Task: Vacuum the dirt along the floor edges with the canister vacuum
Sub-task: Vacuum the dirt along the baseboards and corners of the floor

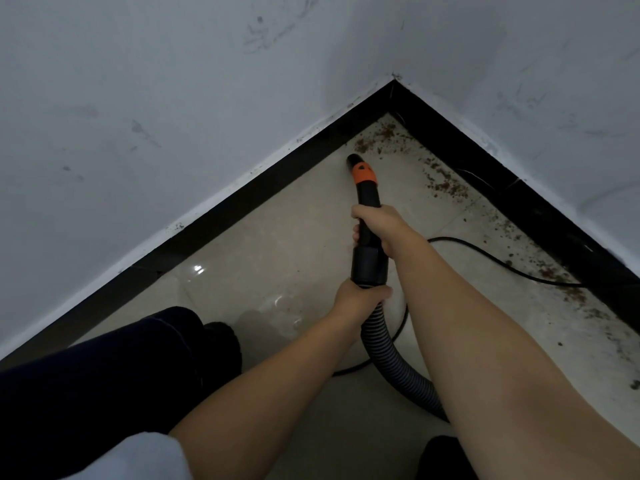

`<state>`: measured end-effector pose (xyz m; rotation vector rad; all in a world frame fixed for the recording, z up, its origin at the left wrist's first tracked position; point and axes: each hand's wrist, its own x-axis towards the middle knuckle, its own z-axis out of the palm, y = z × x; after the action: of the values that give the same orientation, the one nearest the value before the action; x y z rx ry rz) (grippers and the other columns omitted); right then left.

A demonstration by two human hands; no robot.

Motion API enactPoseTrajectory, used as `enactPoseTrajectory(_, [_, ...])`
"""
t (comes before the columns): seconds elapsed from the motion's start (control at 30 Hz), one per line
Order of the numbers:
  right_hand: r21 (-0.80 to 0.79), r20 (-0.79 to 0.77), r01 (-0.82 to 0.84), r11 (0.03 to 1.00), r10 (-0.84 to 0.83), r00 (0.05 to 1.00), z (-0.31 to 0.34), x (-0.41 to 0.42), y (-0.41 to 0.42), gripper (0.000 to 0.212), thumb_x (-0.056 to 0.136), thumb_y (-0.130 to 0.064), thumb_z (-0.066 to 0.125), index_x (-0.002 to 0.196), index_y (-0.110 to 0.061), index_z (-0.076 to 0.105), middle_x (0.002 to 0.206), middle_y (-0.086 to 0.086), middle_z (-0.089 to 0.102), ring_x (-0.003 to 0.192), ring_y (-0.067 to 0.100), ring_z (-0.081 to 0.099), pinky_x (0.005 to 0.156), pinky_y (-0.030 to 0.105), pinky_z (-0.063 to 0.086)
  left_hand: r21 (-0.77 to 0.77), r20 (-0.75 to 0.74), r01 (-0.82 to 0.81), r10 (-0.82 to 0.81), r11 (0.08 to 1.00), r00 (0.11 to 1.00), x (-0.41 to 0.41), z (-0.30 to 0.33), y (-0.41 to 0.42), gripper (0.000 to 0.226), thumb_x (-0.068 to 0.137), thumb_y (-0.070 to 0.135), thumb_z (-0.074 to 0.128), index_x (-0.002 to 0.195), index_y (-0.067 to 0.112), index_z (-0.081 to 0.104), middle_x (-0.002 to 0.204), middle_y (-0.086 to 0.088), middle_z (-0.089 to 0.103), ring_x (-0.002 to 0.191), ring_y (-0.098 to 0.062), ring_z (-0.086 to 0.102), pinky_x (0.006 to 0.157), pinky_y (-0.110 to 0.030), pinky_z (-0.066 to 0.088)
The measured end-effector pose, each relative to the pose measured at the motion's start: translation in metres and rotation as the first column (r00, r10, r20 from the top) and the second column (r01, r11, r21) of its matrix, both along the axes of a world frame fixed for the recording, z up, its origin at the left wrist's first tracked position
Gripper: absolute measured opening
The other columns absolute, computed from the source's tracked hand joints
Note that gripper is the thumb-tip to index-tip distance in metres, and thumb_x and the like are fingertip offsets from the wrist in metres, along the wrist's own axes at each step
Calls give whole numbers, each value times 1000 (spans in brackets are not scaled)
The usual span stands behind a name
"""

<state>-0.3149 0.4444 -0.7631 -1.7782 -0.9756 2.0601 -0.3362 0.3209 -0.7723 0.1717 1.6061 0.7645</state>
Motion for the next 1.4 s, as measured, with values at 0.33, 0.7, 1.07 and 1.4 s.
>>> enactPoseTrajectory(0.33, [25, 58, 137, 990, -139, 989, -1, 59, 24, 10, 85, -7, 58, 90, -6, 49, 64, 10, 52, 50, 19, 50, 52, 29, 49, 1, 50, 149, -149, 989, 988, 42, 2, 29, 11, 81, 6, 66, 82, 9, 55, 68, -4, 54, 58, -13, 51, 50, -19, 44])
enactPoseTrajectory(0.7, [43, 46, 166, 985, -168, 985, -9, 69, 50, 10, 85, -7, 58, 85, -8, 48, 61, 9, 50, 47, 19, 49, 50, 29, 48, -4, 49, 130, -130, 991, 990, 52, -6, 56, 17, 81, 5, 66, 71, 11, 53, 64, -4, 53, 56, -13, 49, 51, -20, 44])
enactPoseTrajectory(1.07, [45, 39, 62, 997, -64, 997, -8, 45, 40, 11, 85, -6, 57, 88, -8, 47, 61, 9, 49, 47, 19, 48, 48, 27, 47, -19, 35, 40, -39, 999, 999, 43, -17, 44, 12, 79, 4, 66, 73, 8, 56, 66, -6, 55, 56, -16, 51, 54, -23, 45])
enactPoseTrajectory(1.4, [14, 23, -92, 996, 91, 996, 0, 32, 16, 9, 85, -6, 57, 86, -8, 48, 63, 9, 51, 49, 19, 50, 50, 29, 49, -23, 42, -98, 99, 995, 994, 46, -11, 14, 10, 78, 5, 66, 84, 5, 58, 78, -13, 60, 71, -24, 56, 64, -29, 48])
